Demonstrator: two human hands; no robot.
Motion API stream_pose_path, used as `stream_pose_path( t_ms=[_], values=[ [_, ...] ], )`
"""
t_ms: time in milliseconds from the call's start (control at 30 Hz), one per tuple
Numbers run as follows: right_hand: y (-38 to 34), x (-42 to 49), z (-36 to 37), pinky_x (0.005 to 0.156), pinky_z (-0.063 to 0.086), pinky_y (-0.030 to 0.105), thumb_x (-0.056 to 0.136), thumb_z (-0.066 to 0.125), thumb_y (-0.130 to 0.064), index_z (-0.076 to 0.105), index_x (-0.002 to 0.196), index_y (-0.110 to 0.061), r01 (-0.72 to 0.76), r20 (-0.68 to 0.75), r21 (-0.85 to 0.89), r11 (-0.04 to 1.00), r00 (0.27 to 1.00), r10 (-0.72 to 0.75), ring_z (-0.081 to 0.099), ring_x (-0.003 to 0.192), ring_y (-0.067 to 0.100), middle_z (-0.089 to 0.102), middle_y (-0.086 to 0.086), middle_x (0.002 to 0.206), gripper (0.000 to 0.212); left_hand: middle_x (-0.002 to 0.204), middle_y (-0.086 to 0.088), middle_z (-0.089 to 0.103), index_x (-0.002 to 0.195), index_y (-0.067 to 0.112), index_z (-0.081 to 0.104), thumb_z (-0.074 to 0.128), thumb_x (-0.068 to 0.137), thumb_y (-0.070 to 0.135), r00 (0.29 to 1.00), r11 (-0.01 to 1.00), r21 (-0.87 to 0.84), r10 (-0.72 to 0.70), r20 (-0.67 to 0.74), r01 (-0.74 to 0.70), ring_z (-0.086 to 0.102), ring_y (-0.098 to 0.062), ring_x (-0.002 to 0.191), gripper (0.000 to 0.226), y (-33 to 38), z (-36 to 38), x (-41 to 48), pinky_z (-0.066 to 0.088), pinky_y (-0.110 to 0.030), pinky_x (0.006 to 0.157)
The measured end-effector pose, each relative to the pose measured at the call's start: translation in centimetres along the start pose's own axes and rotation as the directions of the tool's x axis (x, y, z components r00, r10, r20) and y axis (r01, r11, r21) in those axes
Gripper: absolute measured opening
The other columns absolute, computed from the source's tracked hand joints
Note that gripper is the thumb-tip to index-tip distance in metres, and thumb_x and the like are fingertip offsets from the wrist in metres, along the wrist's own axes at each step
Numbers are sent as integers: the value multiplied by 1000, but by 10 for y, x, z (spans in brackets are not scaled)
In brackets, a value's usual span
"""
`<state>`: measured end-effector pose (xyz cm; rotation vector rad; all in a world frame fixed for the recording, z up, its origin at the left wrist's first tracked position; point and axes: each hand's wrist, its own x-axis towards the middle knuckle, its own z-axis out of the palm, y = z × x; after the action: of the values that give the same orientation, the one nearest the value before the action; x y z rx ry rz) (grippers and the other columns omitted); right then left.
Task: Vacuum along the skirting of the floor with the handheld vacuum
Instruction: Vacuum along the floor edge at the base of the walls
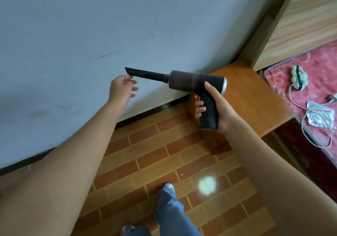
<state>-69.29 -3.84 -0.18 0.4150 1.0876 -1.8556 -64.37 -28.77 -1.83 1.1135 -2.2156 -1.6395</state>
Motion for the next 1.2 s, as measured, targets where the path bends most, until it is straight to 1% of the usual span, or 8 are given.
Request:
stream_pose_path(
  t_ms=[100, 300, 600, 700, 800, 900, 1033, 1200],
  values=[
    [-2, -1, 8, 44, 44, 20, 76, 67, -47, 57, 79, -12, -13, 36, -18, 1000, 999, 14, 47, 43, 8, 53, -2, 59, 37, 120, -8, 60, 132, 8, 50, 37, 99, 7, 998, 998, -59, -32, -54, 29, 63, -21, 101, 35, 2, -15, -8, 54, -33, 85],
    [1, -3, 26, 44, 44, 20, 74, 66, -48, 57, 80, -12, -64, 128, -137, 988, 988, 82, 46, 43, 8, 51, -2, 59, 37, 119, -8, 61, 132, 7, 50, 39, 99, 7, 983, 987, -150, -83, -162, 59, 65, -21, 101, 36, -8, -45, -36, 55, -30, 81],
    [18, -6, 47, 44, 43, 20, 78, 64, -49, 55, 78, -13, -114, 260, -334, 935, 943, 208, 44, 42, 7, 49, -4, 59, 37, 117, -9, 62, 127, 7, 54, 48, 97, 12, 914, 954, -295, -162, -372, 49, 66, -22, 100, 31, -34, -80, -98, 55, -34, 87],
    [28, -16, 48, 44, 43, 19, 78, 64, -49, 56, 77, -13, -127, 270, -387, 913, 931, 244, 44, 42, 7, 49, -3, 59, 37, 115, -8, 62, 124, 7, 55, 48, 96, 11, 891, 945, -322, -192, -411, 56, 66, -21, 98, 30, -44, -86, -124, 55, -30, 83],
    [37, -29, 44, 45, 43, 19, 77, 65, -50, 56, 75, -13, -130, 291, -413, 901, 919, 266, 44, 43, 7, 49, -3, 59, 37, 112, -7, 63, 122, 5, 57, 49, 95, 9, 868, 938, -341, -216, -448, 57, 67, -20, 94, 28, -51, -90, -149, 56, -28, 78],
    [44, -45, 36, 45, 43, 19, 77, 66, -50, 57, 75, -14, -127, 313, -445, 886, 905, 287, 44, 43, 7, 49, -3, 59, 38, 109, -8, 64, 118, 4, 58, 49, 94, 7, 849, 929, -367, -226, -478, 41, 67, -21, 91, 26, -57, -85, -179, 57, -32, 80],
    [58, -77, 15, 43, 43, 19, 76, 65, -50, 56, 76, -13, -131, 339, -469, 874, 887, 315, 43, 42, 7, 48, -3, 58, 38, 105, -9, 63, 103, 7, 56, 39, 93, 2, 776, 926, -377, -220, -591, -26, 67, -22, 87, 20, -61, -70, -233, 56, -29, 76],
    [78, -129, -19, 43, 42, 19, 76, 64, -51, 55, 74, -13, -120, 361, -529, 840, 864, 351, 41, 41, 7, 46, -4, 58, 39, 107, -10, 62, 100, 8, 55, 35, 94, 0, 730, 926, -374, -216, -648, -58, 67, -21, 88, 22, -76, -47, -313, 58, -29, 76]
  ],
)
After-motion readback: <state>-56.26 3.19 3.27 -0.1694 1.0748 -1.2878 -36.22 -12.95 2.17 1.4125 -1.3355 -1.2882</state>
